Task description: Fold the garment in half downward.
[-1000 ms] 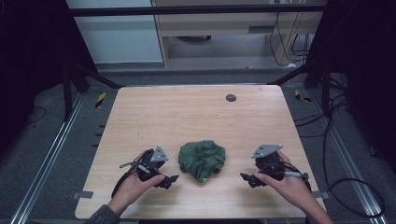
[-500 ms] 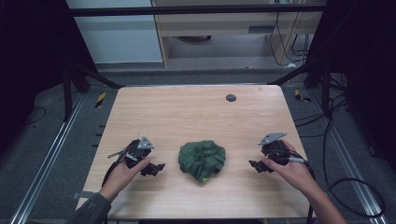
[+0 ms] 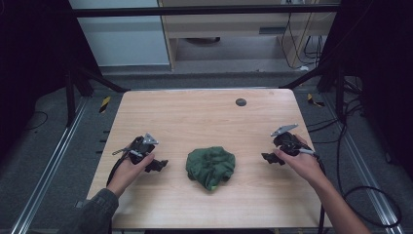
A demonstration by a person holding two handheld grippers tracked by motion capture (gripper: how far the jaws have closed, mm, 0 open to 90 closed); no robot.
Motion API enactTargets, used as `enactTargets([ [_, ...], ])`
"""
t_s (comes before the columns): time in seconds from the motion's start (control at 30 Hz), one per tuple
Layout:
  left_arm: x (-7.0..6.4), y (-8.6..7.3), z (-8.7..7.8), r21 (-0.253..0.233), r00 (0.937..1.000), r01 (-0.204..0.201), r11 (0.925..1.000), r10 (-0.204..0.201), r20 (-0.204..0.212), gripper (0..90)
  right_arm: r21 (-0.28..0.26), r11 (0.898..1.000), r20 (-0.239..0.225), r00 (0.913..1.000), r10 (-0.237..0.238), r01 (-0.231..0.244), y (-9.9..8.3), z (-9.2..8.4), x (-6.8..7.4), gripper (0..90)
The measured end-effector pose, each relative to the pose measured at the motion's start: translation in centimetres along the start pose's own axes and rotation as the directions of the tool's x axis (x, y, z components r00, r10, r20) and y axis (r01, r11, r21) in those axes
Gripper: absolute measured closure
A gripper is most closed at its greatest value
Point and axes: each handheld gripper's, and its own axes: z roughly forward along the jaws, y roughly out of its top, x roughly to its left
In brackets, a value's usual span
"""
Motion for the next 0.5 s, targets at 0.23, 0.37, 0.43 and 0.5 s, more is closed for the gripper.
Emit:
enactTargets([
  [0.23, 0.7, -0.1, 0.7, 0.002, 0.9996, -0.002, 1.0, 0.002, -0.027, 6.3, -0.03, 0.998, 0.022, 0.9986, 0.049, -0.048, 0.3, 1.6, -1.4, 9.4],
  [0.37, 1.4, -0.2, 1.1, -0.003, 0.9991, 0.022, 0.9997, -0.022, -0.036, 6.3, -0.041, 0.995, 0.035, 0.9954, 0.089, -0.088, 0.4, 2.4, -1.8, 8.7],
  [0.43, 1.6, -0.2, 1.3, -0.015, 0.9988, 0.029, 0.9995, -0.03, -0.039, 6.3, -0.039, 0.994, 0.043, 0.9934, 0.106, -0.105, 0.3, 2.7, -2.0, 8.6],
  [0.5, 1.8, -0.2, 1.4, -0.023, 0.9983, 0.037, 0.999, -0.038, -0.044, 6.3, -0.042, 0.991, 0.052, 0.9907, 0.125, -0.123, 0.3, 3.0, -2.2, 8.6],
])
